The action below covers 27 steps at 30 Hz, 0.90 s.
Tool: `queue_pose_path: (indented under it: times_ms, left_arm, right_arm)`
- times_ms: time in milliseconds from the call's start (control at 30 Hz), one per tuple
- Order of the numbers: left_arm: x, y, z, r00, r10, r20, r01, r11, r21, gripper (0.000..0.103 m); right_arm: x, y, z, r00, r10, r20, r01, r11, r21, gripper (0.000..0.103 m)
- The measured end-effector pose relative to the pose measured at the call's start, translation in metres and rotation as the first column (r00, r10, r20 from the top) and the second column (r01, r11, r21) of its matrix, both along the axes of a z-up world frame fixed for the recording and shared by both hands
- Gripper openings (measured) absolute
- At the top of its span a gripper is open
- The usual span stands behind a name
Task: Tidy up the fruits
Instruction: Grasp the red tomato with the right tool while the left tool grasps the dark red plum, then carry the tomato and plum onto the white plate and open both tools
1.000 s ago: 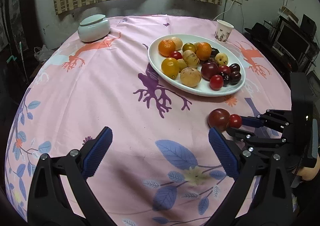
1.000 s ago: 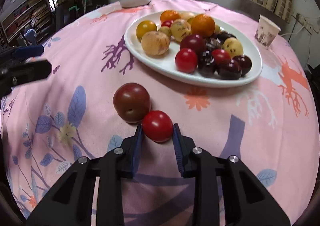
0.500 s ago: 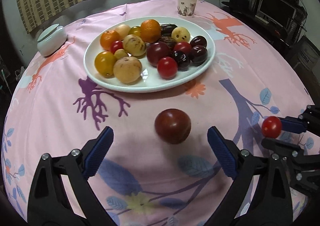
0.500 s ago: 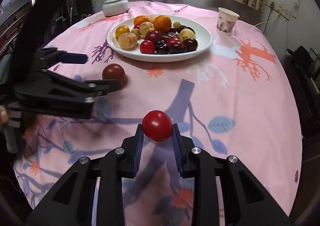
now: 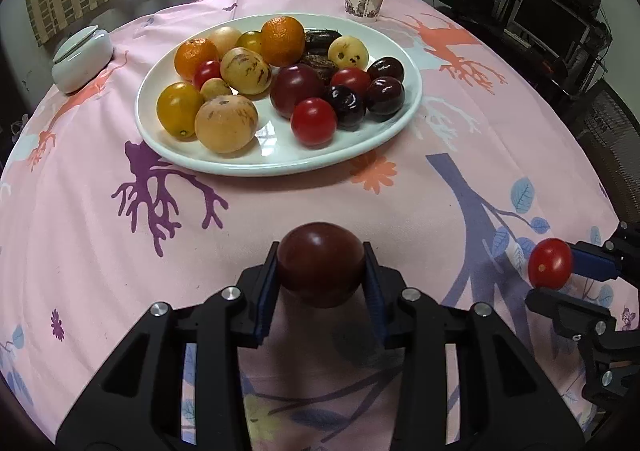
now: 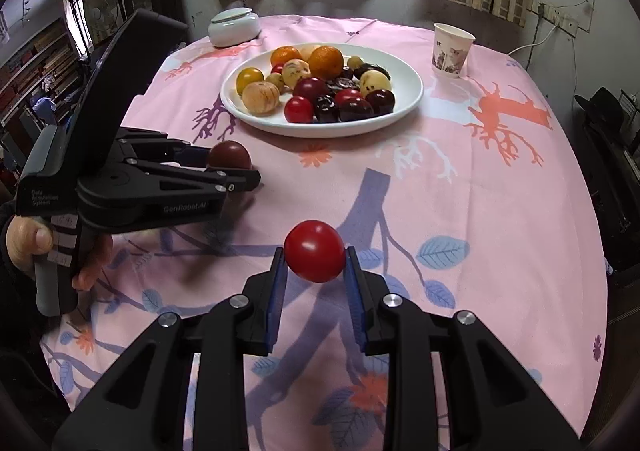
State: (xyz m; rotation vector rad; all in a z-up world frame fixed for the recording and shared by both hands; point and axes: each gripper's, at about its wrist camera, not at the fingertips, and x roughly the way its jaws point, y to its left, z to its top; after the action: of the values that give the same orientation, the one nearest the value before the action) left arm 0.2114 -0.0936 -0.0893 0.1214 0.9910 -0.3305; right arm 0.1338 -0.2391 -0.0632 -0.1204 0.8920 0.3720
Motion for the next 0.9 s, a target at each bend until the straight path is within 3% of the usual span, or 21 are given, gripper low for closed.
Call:
queue_pose_path:
  times_ms: [267,433,700,900]
  left_arm:
    - [-0.018,0.013,0.027,0.999,-0.006,0.049,0.008,0.999,-0.033,0.039]
    - [-0.009,0.032,0.047,0.997,0.015,0.075,-0.012,0.999,-0.042,0.039]
    - [0.071,0.037,0.092,0.993,0.060,0.097,-0.055,0.997,-0.052,0.039]
    - [0.134,0.008,0.082,0.996,0.074,0.041,-0.073,0.997,-0.014,0.039]
  right_arm:
    - [0.008,0.023,0.011,1.000,0.028,0.014,-0.028,1.000,0.009,0.029]
    - [0.023,0.035,0.016,0.999,0.043,0.020,-0.044,0.999,0.013,0.029]
    - [0.097,0.043,0.033,0.998,0.003,0.059,-0.004,1.000,0.007,0.029]
    - [0.162,0.036,0.022,0.997,-0.059,0.039,0.059,0.998,0.015,0.029]
